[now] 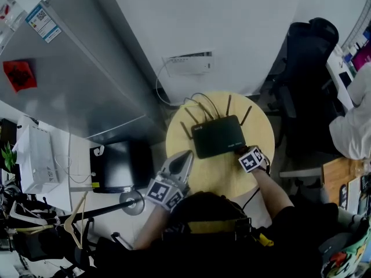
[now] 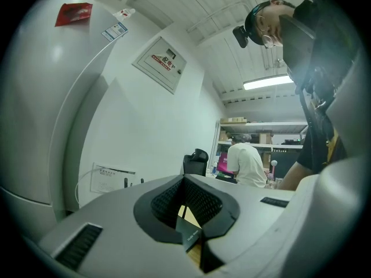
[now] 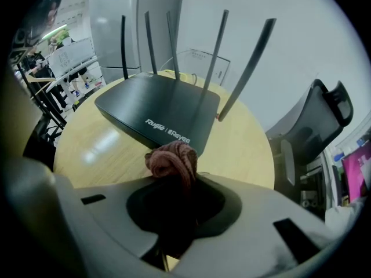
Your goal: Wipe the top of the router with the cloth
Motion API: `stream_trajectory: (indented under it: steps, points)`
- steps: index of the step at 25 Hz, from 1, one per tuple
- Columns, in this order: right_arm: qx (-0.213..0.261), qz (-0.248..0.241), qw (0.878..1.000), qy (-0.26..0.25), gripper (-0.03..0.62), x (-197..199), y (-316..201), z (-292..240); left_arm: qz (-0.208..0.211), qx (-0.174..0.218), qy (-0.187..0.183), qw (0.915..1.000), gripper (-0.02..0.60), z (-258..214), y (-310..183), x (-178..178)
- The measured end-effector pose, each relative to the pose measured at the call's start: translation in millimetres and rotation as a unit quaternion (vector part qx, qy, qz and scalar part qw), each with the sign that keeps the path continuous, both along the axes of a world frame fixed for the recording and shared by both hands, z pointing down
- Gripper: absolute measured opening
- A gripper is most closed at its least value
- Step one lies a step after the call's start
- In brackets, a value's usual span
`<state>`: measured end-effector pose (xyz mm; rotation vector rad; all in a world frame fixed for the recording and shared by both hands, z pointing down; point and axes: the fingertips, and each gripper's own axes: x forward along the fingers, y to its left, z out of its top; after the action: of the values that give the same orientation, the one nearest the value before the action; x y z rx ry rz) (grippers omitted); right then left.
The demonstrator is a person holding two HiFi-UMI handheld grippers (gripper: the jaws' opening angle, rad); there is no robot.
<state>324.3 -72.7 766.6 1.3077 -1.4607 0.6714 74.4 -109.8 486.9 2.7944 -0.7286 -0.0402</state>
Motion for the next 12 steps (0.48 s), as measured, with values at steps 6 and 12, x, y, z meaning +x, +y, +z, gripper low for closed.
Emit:
stream_trajectory:
  steps: [6,12]
  points:
    - [0.004,0.026,1.000,-0.013,0.063,12,0,4,0.016,-0.002,0.000,0.9999,-0.006,-2,2,7]
    - [0.044,0.076,0.996,-0.002,0.061,66,-24,-27,0.036,0.001,-0.019,0.9992,-0.006,1,3,14]
